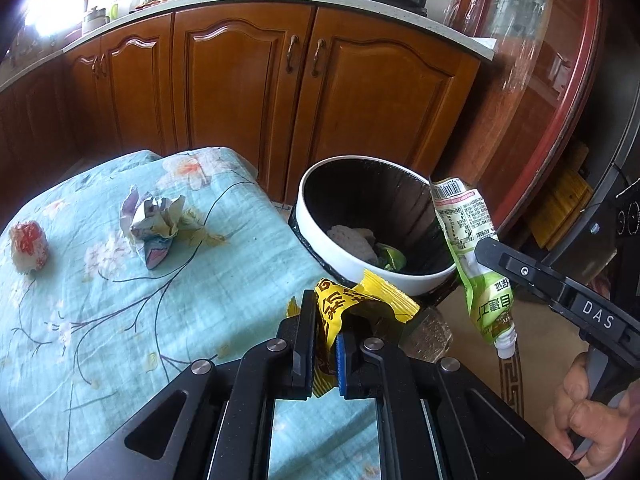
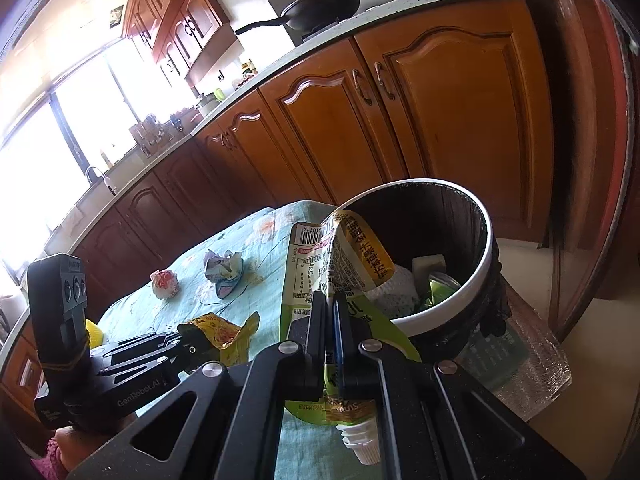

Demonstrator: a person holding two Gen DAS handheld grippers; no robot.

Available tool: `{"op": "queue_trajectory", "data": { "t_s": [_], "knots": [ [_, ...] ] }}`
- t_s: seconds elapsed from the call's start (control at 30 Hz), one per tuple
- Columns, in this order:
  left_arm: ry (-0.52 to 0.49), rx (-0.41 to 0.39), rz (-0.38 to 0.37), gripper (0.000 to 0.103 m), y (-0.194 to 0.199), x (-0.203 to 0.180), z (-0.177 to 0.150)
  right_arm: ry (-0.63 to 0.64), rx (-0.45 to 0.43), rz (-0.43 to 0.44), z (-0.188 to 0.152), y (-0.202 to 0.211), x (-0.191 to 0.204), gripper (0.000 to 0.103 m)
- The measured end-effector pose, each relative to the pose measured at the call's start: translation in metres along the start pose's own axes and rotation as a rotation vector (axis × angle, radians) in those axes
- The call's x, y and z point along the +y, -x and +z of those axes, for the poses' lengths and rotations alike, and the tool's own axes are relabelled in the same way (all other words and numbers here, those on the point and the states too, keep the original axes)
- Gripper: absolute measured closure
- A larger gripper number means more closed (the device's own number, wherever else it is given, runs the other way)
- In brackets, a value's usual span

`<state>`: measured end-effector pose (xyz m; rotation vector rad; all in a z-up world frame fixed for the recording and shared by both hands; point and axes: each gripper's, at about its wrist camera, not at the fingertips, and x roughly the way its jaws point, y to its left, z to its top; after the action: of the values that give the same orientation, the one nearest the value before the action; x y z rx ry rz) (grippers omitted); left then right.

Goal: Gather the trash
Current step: 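Carry the snack bag and pouch over the bin and open both tools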

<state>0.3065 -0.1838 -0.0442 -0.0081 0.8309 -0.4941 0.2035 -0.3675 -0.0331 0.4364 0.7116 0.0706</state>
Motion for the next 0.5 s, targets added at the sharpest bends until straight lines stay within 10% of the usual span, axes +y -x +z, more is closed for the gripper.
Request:
{"op": "queue_trajectory", "data": {
  "t_s": [0.5],
  "knots": [
    [-0.026,0.010,-0.020,0.096,-0.044,-0.013,0.046,-0.009,-0.014,-0.051,0.025,-0.011,-0.018,0.100]
  ]
}}
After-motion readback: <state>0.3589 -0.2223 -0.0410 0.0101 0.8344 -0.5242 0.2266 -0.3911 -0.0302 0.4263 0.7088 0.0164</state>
